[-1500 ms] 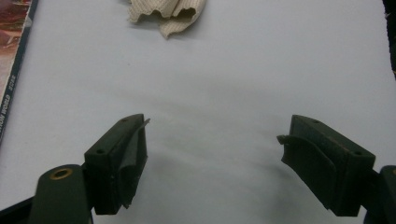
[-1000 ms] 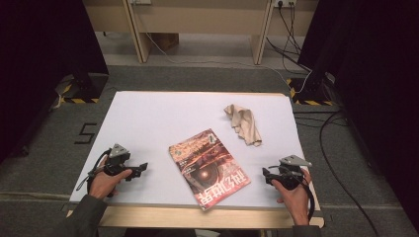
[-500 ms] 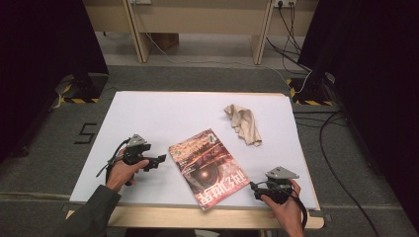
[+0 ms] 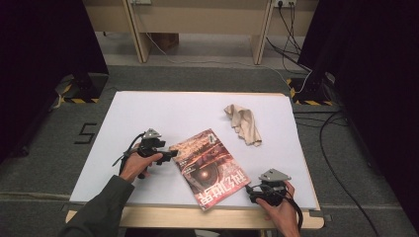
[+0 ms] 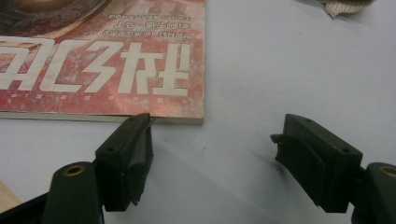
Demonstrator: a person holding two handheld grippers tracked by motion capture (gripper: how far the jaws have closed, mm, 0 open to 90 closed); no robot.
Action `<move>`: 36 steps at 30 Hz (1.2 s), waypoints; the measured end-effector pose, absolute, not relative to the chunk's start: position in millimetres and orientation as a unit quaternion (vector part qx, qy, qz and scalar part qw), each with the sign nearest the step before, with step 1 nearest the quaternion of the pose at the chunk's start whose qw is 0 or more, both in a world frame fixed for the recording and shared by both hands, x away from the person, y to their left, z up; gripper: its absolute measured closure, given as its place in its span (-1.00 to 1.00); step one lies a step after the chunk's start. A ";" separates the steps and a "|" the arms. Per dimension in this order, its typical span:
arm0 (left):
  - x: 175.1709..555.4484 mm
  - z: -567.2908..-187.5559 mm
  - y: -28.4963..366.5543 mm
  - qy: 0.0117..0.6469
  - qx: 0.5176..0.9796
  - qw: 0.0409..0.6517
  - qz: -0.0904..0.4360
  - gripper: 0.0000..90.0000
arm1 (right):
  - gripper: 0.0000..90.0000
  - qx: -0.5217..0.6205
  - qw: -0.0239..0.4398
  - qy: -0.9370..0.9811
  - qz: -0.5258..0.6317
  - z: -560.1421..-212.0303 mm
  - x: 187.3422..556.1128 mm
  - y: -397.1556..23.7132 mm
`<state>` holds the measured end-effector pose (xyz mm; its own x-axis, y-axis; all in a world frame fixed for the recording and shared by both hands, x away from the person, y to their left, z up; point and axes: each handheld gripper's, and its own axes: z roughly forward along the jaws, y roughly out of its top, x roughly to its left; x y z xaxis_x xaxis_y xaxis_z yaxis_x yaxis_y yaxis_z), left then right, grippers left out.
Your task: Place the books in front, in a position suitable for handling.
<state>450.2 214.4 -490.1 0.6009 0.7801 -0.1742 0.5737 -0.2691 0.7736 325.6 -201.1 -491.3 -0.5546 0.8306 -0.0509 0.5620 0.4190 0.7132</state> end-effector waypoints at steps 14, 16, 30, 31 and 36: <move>446.4 -493.2 206.3 0.399 0.821 0.393 0.114 -0.27 | -0.57 0.426 0.219 0.814 0.329 -492.8 336.8 -193.9; 444.5 -492.4 207.0 0.397 0.823 0.390 0.115 -0.26 | -0.57 0.427 0.221 0.813 0.328 -492.7 338.5 -194.1; 379.9 -488.1 229.9 0.385 0.844 0.361 0.100 -0.24 | -0.45 0.427 0.254 0.809 0.314 -491.2 391.4 -186.7; 372.3 -486.6 230.6 0.393 0.838 0.369 0.085 -0.26 | -0.42 0.432 0.256 0.807 0.312 -490.8 402.7 -184.9; 357.4 -486.8 230.0 0.384 0.840 0.377 0.073 -0.28 | -0.32 0.440 0.252 0.802 0.314 -490.4 419.1 -184.3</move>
<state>357.4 230.0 -486.8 0.6940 0.7004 -0.1668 0.5902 -0.4208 0.6889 419.1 -184.3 -490.4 -0.4855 0.8648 -0.1285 0.5475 0.4153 0.7264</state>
